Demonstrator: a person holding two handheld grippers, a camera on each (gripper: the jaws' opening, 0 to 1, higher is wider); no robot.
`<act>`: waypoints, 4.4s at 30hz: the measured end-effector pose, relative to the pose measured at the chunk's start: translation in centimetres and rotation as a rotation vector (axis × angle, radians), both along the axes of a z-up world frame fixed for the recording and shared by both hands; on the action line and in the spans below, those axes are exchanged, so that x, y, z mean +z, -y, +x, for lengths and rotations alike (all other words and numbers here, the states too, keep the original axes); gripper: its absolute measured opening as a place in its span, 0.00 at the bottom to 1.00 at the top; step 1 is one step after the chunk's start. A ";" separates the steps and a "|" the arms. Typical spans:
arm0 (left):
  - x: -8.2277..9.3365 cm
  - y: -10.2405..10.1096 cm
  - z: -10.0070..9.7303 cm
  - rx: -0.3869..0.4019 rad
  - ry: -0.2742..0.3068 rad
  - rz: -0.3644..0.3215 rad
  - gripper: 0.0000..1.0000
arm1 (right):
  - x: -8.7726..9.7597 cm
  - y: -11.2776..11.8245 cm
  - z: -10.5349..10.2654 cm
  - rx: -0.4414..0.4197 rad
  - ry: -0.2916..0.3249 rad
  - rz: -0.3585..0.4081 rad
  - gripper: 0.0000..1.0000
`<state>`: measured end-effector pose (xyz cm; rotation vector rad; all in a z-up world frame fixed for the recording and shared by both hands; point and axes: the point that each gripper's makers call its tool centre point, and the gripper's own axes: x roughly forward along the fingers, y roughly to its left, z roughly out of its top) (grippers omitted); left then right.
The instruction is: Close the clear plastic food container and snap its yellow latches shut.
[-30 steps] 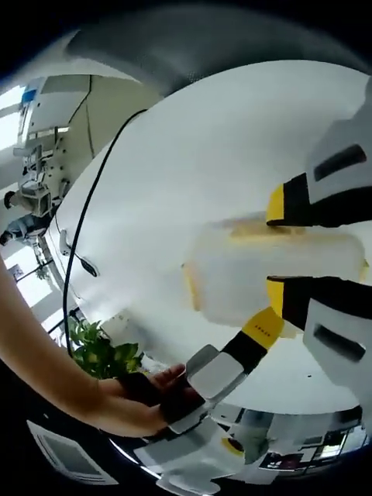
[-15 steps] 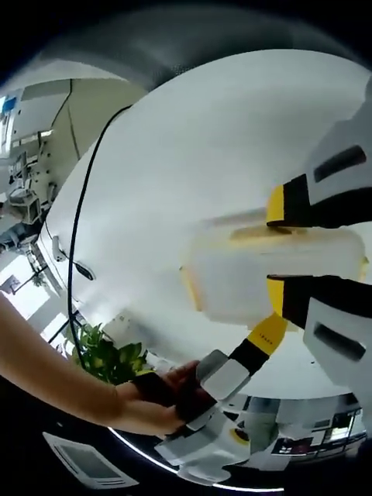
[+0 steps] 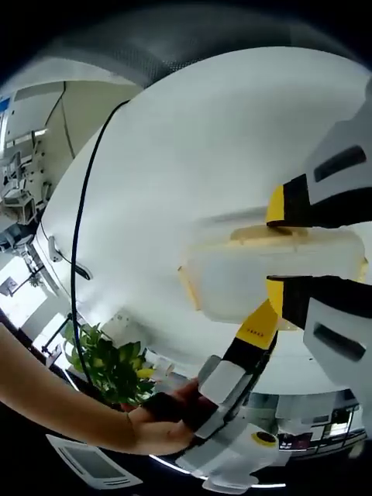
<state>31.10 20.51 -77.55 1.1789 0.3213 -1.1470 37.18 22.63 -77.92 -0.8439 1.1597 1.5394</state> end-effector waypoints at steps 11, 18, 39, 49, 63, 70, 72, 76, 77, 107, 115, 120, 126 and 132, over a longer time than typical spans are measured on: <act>-0.3 0.0 -0.1 -0.001 0.017 0.020 0.16 | -0.4 0.0 0.1 0.025 0.013 -0.039 0.29; -0.3 0.1 -0.1 0.001 0.020 0.028 0.17 | -0.4 -0.5 0.7 -0.011 -0.022 0.010 0.30; 1.6 -2.5 0.2 0.159 -0.088 -0.139 0.72 | 2.3 2.9 0.8 -0.127 0.240 0.108 0.45; 4.0 -5.5 3.4 0.224 -0.120 -0.164 0.79 | 3.3 5.3 -0.3 -0.190 0.269 0.171 0.50; 0.9 -5.4 3.7 0.112 -0.320 0.023 0.85 | 0.9 5.9 -3.1 -0.134 0.232 0.182 0.80; -0.5 -4.8 4.3 0.080 -0.353 0.073 0.86 | -0.7 6.5 -3.3 -0.122 0.237 0.145 0.84; -0.8 -4.7 4.5 0.086 -0.356 0.082 0.86 | -0.9 6.5 -3.2 -0.122 0.235 0.143 0.82; -1.6 -4.6 4.9 0.088 -0.372 0.096 0.86 | -1.4 6.2 -2.9 -0.131 0.240 0.145 0.79; -1.9 -4.7 5.0 0.094 -0.381 0.100 0.85 | -1.5 6.1 -2.7 -0.135 0.245 0.140 0.77; -2.5 -8.6 3.4 0.105 -0.421 0.112 0.76 | -1.7 2.5 -3.2 -0.140 0.258 0.177 0.71; -2.4 -11.4 2.3 0.127 -0.429 0.085 0.76 | -1.8 -0.5 -3.9 -0.113 0.264 0.147 0.72; -2.4 -13.2 1.6 0.140 -0.431 0.091 0.76 | -1.9 -2.3 -4.5 -0.103 0.261 0.138 0.72; -2.5 -14.7 0.9 0.146 -0.434 0.093 0.76 | -2.0 -3.8 -5.3 -0.091 0.259 0.100 0.72; -2.5 -15.3 0.8 0.136 -0.436 0.095 0.76 | -2.0 -4.3 -5.5 -0.111 0.256 0.110 0.72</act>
